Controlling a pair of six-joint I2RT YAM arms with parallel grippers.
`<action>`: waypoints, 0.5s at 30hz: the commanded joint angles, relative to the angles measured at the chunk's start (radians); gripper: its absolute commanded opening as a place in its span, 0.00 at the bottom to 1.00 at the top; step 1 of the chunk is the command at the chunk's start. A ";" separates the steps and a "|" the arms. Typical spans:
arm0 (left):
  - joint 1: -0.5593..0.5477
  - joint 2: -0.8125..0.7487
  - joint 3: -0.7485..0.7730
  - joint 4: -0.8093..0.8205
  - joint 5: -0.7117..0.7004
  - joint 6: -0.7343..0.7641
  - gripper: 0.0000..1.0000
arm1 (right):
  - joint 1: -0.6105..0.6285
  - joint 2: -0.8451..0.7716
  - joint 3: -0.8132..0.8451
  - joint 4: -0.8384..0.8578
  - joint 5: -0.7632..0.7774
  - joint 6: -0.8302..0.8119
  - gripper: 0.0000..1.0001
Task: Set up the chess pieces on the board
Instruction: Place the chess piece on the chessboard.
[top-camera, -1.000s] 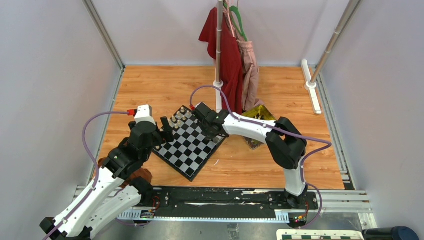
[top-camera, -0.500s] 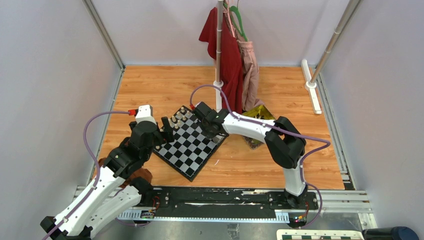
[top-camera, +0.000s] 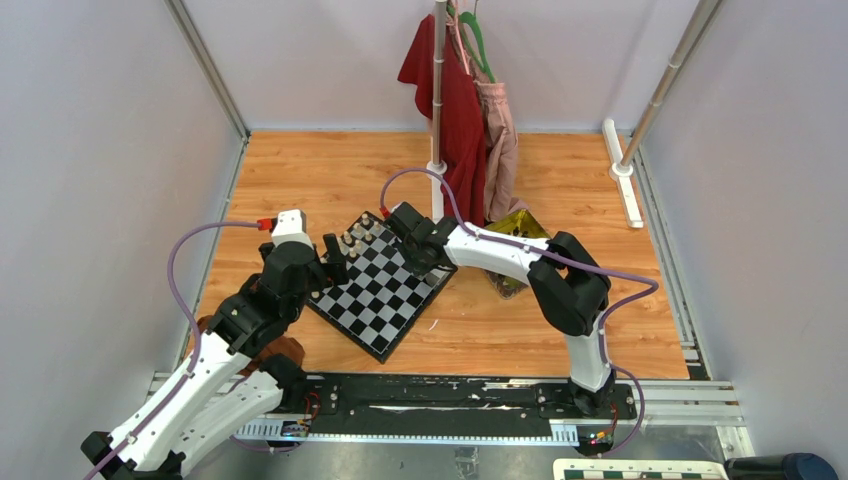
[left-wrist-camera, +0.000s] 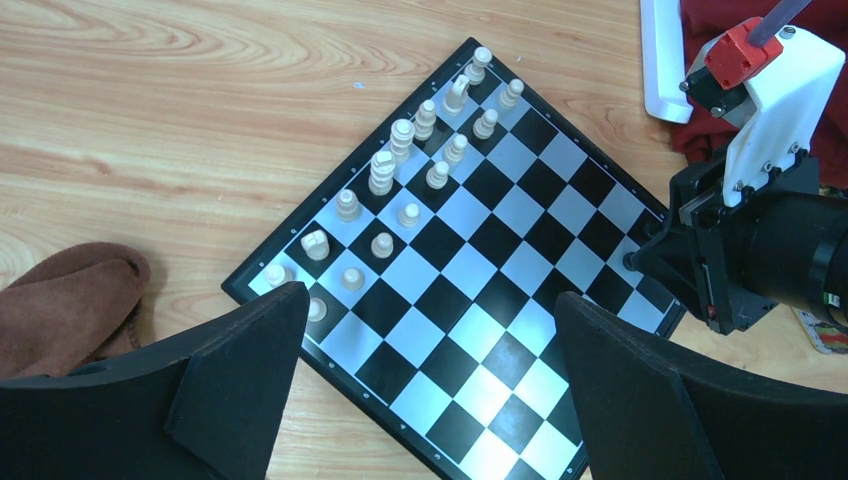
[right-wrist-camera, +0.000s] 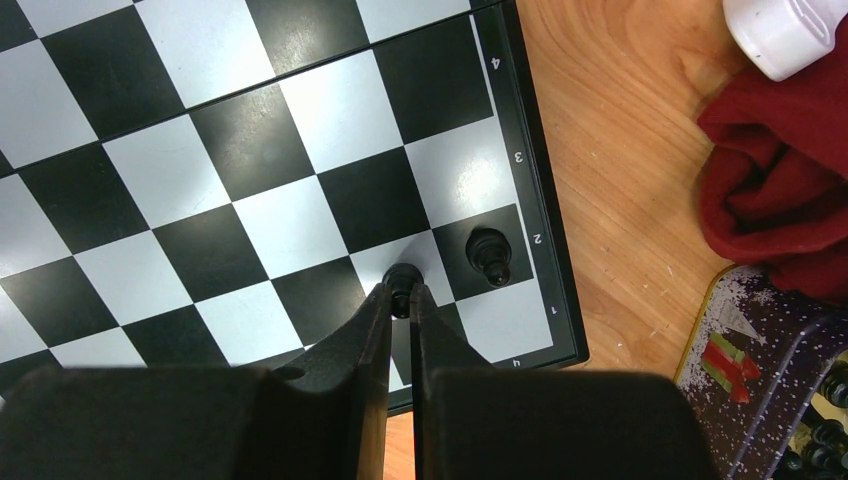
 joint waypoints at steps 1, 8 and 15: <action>-0.008 -0.003 -0.017 0.002 -0.018 -0.010 1.00 | -0.011 0.024 0.014 -0.010 -0.007 -0.013 0.03; -0.008 -0.005 -0.019 0.002 -0.018 -0.011 1.00 | -0.011 0.029 0.015 -0.017 -0.009 -0.014 0.15; -0.008 -0.007 -0.019 0.003 -0.017 -0.012 1.00 | -0.011 0.024 0.017 -0.018 -0.010 -0.019 0.28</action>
